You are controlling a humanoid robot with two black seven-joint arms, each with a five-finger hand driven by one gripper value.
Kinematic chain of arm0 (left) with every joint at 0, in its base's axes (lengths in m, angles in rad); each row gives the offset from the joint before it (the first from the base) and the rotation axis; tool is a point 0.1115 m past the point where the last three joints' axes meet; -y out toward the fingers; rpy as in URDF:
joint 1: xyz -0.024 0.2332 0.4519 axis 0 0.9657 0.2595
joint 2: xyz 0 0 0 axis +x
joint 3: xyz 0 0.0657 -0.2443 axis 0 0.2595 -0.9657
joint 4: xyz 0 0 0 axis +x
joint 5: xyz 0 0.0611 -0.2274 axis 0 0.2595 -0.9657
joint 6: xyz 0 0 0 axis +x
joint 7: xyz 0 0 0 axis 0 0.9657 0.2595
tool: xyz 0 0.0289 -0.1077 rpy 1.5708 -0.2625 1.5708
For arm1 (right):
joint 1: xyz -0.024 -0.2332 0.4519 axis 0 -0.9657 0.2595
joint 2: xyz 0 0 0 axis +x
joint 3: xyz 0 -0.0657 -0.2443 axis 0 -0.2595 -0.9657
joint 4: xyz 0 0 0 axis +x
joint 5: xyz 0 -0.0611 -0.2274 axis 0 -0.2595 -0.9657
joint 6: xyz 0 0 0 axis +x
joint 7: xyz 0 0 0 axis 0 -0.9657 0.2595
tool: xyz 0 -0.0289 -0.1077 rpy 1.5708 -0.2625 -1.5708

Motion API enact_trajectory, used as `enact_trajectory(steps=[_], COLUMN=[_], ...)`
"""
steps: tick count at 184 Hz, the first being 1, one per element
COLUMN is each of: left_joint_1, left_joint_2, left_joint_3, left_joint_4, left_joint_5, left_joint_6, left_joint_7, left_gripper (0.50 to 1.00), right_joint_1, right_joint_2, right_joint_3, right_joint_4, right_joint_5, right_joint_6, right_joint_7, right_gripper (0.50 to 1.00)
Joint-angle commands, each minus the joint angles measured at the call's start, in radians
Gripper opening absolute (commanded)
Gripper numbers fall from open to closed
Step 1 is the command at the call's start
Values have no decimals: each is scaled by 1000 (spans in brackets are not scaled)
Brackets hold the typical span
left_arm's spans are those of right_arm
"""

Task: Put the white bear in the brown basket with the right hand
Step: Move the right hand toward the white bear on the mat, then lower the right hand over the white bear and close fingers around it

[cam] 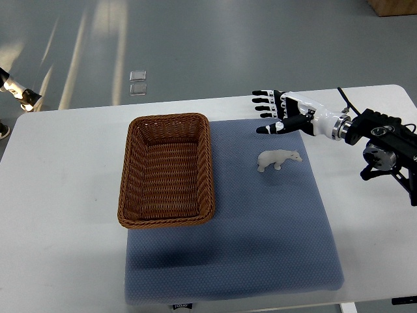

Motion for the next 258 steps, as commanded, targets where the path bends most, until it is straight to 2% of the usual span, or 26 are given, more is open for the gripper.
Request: enact_trajectory(steps=[1, 21, 36, 70, 125, 178, 199, 214, 248, 258], left_joint_1=[0, 0, 0, 1, 0, 0, 0, 0, 0, 0], left_joint_2=[0, 0, 0, 0, 0, 0, 0, 0, 0, 0], left_joint_3=[0, 0, 0, 0, 0, 0, 0, 0, 0, 0], left_joint_4=[-1, 1, -1, -1, -1, -1, -1, -1, -1, -1], left_joint_5=[0, 0, 0, 0, 0, 0, 0, 0, 0, 0], left_joint_6=[0, 0, 0, 0, 0, 0, 0, 0, 0, 0], left_joint_7=[0, 0, 0, 0, 0, 0, 0, 0, 0, 0], left_gripper=[1000, 1000, 1000, 1000, 1000, 1000, 1000, 1000, 1000, 1000], right_joint_1=[28, 39, 41, 97, 162, 154, 151, 151, 151, 151], right_joint_2=[-20, -45, -59, -71, -65, -48, -48, -46, -48, -48], right_joint_3=[-8, -36, -40, -95, -298, -307, -309, -319, -342, -342], right_joint_4=[6, 14, 40, 49, 38, -12, -14, -17, -15, -15], right_joint_5=[-225, -439, -526, -638, -643, -641, -641, -641, -641, -640], right_joint_6=[25, 25, 16, 10, -126, -195, -199, -199, -199, -199], right_joint_7=[55, 143, 176, 182, 177, 171, 171, 173, 179, 179], right_gripper=[930, 930, 930, 930, 928, 921, 913, 887, 748, 723])
